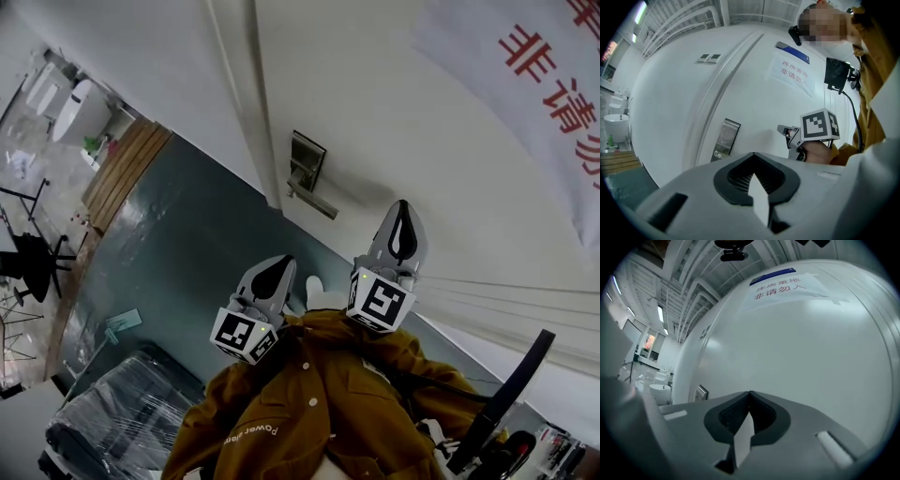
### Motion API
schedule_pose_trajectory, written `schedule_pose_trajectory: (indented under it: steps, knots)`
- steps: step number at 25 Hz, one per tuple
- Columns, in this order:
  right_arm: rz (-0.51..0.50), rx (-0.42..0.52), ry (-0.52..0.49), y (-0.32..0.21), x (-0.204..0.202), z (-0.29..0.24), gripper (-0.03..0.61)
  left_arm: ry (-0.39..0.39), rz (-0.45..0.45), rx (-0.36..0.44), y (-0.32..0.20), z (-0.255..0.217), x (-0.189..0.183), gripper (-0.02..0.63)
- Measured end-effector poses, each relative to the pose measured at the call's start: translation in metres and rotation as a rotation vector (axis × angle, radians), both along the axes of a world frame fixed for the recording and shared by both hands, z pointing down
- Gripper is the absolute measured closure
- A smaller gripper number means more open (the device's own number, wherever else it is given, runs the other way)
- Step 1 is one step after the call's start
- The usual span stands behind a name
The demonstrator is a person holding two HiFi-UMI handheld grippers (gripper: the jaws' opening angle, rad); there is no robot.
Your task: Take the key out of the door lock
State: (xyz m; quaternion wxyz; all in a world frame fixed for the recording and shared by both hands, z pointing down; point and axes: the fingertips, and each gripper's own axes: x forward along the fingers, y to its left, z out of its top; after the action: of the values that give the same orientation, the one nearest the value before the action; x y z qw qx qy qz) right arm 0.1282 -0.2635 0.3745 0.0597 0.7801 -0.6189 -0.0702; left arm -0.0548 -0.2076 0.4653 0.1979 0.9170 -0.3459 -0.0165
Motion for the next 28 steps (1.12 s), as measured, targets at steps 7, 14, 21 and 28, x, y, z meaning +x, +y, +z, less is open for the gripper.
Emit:
schedule_pose_trajectory:
  steps: [7, 14, 21, 28]
  knots:
    - [-0.273, -0.036, -0.097, -0.035, -0.06, -0.002, 0.575, -0.003, 0.014, 0.006, -0.006, 0.0, 0.004, 0.617]
    - [-0.267, -0.044, -0.123, -0.06, -0.06, -0.006, 0.574, -0.001, 0.024, 0.011, -0.002, -0.003, 0.008, 0.617]
    - [-0.227, -0.047, -0.131, -0.064, -0.046, -0.005, 0.574, -0.001, 0.014, 0.016, -0.002, -0.005, 0.005, 0.617]
    - [-0.219, -0.042, -0.123, -0.063, -0.047, -0.006, 0.575, 0.009, 0.006, -0.002, -0.007, 0.001, 0.002, 0.617]
